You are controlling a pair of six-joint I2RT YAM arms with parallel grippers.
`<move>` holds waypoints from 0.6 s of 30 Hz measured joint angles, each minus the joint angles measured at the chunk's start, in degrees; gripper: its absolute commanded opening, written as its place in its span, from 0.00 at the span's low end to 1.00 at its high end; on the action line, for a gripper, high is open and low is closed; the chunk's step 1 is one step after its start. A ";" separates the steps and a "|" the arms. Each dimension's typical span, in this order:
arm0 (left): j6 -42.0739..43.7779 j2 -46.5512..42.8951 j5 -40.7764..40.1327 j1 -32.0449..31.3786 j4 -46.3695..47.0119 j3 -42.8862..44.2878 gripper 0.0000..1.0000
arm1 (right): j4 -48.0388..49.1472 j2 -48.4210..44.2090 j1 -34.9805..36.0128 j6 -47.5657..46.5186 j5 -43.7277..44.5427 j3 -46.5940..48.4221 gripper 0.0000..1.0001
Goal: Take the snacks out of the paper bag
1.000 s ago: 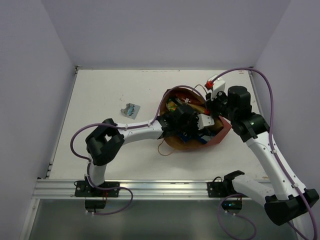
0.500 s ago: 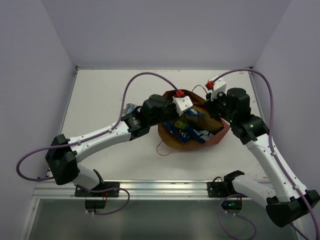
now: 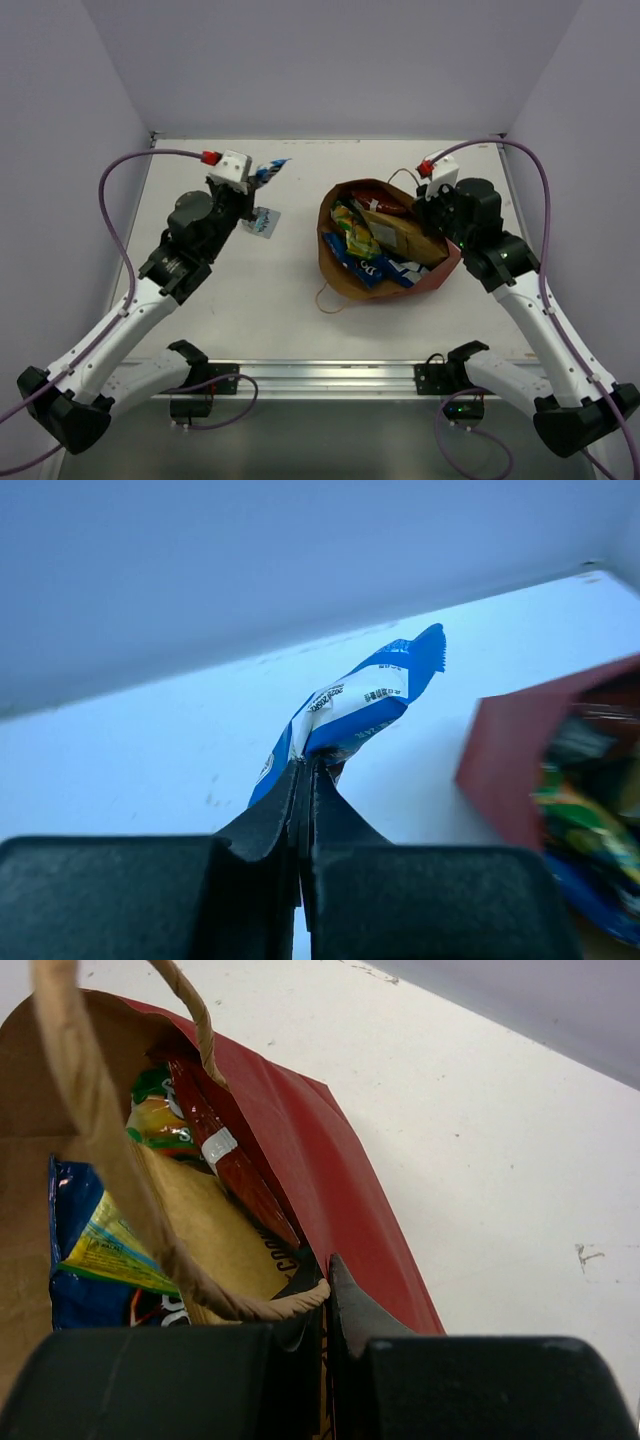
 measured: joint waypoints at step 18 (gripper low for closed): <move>-12.68 17.25 -3.91 17.70 -3.34 -10.60 0.80 | 0.83 -1.01 0.00 1.01 -0.81 -1.20 0.00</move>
